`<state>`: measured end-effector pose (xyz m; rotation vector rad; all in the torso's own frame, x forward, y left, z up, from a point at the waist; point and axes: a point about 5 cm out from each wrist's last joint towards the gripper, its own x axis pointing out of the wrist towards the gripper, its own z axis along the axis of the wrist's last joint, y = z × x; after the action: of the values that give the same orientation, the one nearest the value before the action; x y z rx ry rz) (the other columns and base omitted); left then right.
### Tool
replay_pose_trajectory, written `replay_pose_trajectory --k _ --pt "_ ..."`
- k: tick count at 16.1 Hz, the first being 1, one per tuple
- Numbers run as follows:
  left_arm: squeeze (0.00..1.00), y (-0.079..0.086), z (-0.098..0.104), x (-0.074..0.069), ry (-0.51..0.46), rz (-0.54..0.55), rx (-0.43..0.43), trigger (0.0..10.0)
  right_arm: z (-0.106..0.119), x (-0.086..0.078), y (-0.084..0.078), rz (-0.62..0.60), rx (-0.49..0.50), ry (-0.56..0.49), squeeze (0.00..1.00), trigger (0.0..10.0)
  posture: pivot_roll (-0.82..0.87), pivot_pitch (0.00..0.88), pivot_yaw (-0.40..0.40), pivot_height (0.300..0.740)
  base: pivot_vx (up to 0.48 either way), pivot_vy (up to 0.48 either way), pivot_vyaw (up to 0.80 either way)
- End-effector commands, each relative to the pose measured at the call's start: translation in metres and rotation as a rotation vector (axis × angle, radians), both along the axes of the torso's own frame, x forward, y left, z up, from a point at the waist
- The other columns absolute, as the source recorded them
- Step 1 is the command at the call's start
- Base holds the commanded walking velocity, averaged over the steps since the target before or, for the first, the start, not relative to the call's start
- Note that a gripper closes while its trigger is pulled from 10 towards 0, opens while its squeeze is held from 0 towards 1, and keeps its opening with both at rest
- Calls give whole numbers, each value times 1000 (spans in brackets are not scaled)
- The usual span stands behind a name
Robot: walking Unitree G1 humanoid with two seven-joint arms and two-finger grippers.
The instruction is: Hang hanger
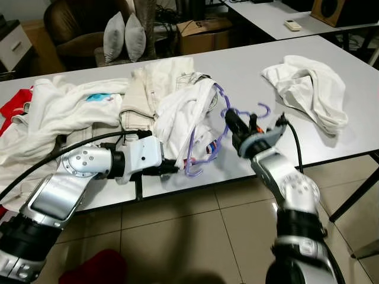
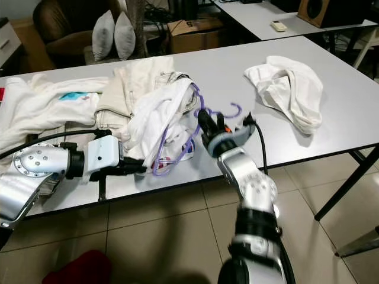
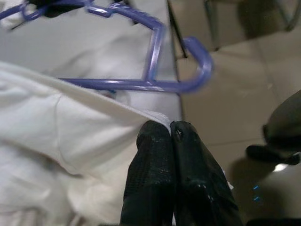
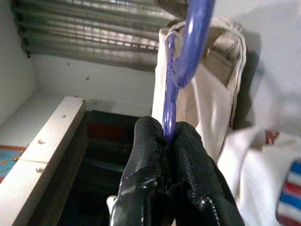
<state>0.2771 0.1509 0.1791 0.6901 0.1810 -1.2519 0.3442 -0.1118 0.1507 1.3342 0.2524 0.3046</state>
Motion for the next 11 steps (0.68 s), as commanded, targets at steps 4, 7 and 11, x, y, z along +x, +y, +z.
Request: replay_pose_trajectory --k 4,7,11 --pt "0 -14 8 -9 52 -68 -112 0 14 17 9 -76 -25 -16 0 10000 -127 0 69 740 0 0 0" --pt "0 -22 11 -7 63 -86 -157 0 14 21 12 -107 -40 0 0 10000 -130 0 75 740 0 0 0" --pt "0 -31 4 -1 71 -91 -142 0 25 28 26 -117 48 -27 0 10000 -139 0 81 740 0 0 0"
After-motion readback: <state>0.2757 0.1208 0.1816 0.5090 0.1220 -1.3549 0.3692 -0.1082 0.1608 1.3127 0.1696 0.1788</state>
